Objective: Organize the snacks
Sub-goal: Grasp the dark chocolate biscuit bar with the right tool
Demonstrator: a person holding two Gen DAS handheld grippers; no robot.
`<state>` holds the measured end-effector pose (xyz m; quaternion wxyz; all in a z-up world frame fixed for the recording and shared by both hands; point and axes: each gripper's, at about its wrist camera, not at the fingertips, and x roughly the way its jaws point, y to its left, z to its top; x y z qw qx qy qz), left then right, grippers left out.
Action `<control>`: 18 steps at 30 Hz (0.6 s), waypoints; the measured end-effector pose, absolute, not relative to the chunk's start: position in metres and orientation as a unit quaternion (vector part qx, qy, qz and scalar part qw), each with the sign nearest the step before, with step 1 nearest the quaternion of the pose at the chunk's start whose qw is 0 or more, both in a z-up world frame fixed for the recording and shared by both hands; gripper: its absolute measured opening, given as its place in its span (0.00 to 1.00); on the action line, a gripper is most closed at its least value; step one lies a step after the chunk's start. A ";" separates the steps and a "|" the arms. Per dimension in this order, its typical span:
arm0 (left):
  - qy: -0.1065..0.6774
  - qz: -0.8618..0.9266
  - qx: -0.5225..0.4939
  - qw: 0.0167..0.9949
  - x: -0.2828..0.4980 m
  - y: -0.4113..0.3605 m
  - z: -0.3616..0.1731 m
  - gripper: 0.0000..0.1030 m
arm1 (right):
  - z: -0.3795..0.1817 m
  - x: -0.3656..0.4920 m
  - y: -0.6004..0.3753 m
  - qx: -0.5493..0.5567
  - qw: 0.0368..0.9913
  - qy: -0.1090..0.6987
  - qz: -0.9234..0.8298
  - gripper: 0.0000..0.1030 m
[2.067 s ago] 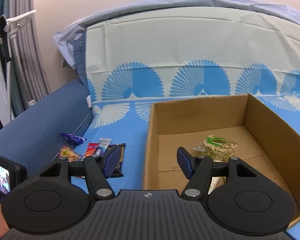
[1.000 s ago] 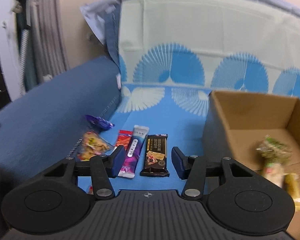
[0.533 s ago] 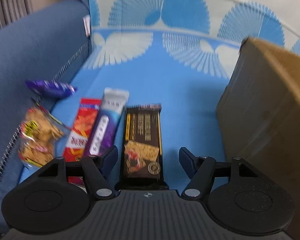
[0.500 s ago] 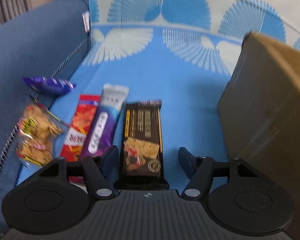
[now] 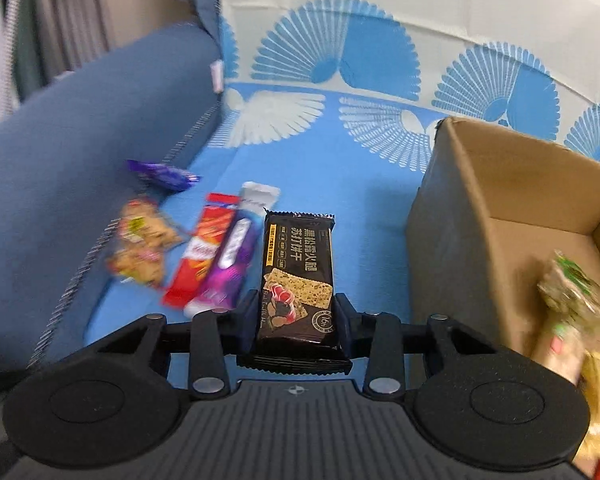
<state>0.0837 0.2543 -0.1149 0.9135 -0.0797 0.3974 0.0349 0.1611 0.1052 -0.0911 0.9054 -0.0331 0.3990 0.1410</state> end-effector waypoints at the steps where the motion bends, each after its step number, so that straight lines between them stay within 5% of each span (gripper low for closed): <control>1: 0.395 0.035 -0.081 0.914 0.083 0.255 -0.114 0.18 | -0.085 0.150 0.103 -0.031 0.904 0.400 0.148 0.39; 8: 0.386 0.021 -0.092 0.918 0.074 0.256 -0.104 0.18 | -0.059 0.075 0.084 0.042 0.884 0.428 0.183 0.39; 18: 0.425 -0.030 -0.144 0.893 0.040 0.255 -0.093 0.17 | -0.121 0.043 0.098 0.039 0.863 0.476 0.162 0.39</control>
